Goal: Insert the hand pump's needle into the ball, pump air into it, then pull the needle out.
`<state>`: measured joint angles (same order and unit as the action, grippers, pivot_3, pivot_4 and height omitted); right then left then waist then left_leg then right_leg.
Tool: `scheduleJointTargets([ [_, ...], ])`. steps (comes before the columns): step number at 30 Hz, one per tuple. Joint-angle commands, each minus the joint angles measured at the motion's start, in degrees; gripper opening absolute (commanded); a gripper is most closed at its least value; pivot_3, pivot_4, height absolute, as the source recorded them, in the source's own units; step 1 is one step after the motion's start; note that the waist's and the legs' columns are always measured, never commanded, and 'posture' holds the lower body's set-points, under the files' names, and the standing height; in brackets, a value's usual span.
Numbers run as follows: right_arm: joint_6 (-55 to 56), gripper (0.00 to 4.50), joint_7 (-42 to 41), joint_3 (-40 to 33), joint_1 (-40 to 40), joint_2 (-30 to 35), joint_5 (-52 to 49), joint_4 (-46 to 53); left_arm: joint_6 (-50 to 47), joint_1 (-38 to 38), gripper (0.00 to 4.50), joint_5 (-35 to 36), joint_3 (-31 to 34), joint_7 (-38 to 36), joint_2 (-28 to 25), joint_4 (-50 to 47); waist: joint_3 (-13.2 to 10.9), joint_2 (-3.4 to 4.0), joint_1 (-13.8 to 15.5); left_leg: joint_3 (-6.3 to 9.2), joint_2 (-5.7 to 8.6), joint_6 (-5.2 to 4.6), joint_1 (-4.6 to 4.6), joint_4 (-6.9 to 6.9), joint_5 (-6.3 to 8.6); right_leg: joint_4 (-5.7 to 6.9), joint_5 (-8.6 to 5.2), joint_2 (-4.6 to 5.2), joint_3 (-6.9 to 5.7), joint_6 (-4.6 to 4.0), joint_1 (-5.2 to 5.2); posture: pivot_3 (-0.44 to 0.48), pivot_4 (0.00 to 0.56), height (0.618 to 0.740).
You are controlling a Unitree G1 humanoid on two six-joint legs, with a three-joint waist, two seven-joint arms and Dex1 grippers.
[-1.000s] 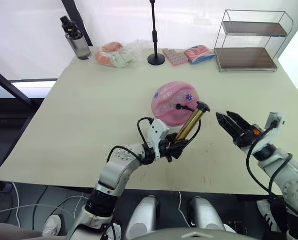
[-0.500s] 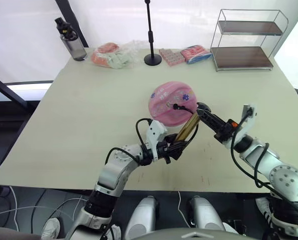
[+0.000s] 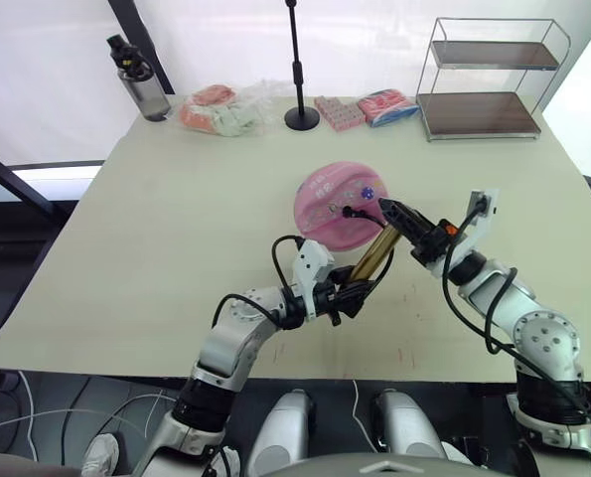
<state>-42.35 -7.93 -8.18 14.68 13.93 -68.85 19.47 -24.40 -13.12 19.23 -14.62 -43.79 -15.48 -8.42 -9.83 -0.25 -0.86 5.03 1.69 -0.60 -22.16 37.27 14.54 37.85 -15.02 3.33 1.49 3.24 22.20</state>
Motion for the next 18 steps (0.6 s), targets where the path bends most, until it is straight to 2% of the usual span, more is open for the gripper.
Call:
scheduleJointTargets([
  [1,0.7,4.50,-0.8,0.1,1.5,-0.9,0.3,1.2,1.4,-0.5,1.08,-0.1,0.1,-0.1,0.3,-0.9,0.0,0.00,0.0,-0.01,0.00,0.00,0.00,0.00,0.00,0.00,0.00,0.00,0.01,0.00,0.01,0.000,0.150,0.740],
  [18,0.6,4.50,-1.7,-1.3,3.0,-1.5,2.0,1.0,1.1,-0.3,1.08,0.1,0.0,-0.2,0.3,-1.0,0.0,0.00,0.0,-0.03,0.00,0.00,-0.09,0.00,0.00,0.01,0.00,0.00,0.03,0.00,0.12,0.000,0.150,0.740],
])
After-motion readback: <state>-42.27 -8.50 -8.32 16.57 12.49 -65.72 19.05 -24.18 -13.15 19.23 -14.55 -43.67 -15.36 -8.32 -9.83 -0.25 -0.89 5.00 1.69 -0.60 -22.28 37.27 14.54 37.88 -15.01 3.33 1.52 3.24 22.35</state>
